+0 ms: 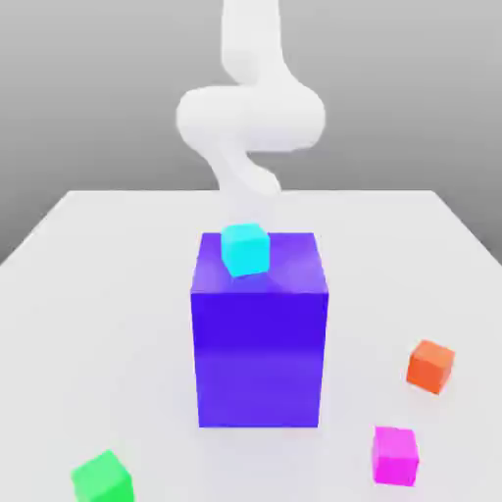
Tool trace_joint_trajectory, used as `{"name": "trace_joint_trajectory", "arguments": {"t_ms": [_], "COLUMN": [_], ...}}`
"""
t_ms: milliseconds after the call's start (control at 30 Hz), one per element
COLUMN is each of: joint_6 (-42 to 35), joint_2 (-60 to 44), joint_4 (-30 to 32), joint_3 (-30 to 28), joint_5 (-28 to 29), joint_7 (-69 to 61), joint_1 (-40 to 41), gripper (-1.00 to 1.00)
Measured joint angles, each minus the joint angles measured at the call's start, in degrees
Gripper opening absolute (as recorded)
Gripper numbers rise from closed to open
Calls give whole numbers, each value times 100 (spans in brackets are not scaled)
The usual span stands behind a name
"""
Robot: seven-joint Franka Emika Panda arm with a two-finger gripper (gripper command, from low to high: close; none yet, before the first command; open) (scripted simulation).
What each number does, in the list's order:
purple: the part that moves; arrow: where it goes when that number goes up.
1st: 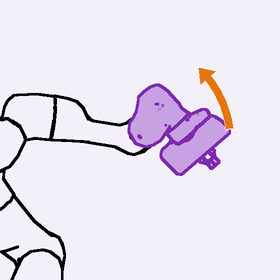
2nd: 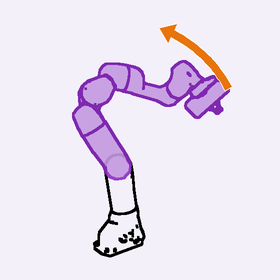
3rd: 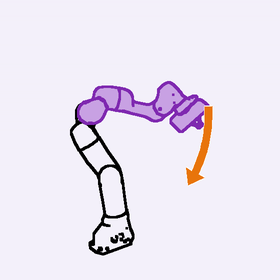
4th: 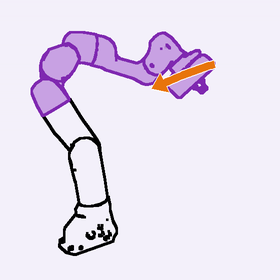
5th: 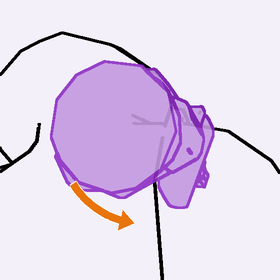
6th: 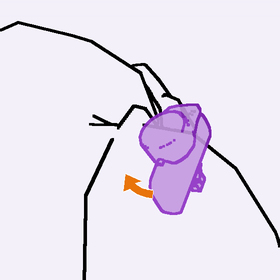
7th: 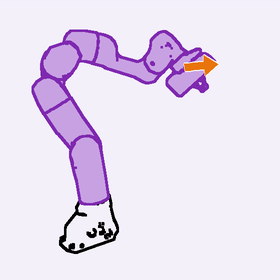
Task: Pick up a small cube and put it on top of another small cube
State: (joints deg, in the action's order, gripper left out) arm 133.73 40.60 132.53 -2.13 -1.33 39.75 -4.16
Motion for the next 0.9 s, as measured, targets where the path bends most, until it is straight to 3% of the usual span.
{"name": "trace_joint_trajectory", "arguments": {"t_ms": [300, 567, 733, 900], "joint_6": [697, 1313, 1742, 2219], "joint_2": [-1921, -3583, -4568, -5495], "joint_4": [269, 506, 670, 824], "joint_3": [-506, -492, -375, -327], "joint_5": [-665, -1084, -947, -350], "joint_7": [-2350, -4283, -5207, -5742], "joint_1": [-1218, -1894, -2172, -2323], "gripper": [0, 0, 0, 0]}}
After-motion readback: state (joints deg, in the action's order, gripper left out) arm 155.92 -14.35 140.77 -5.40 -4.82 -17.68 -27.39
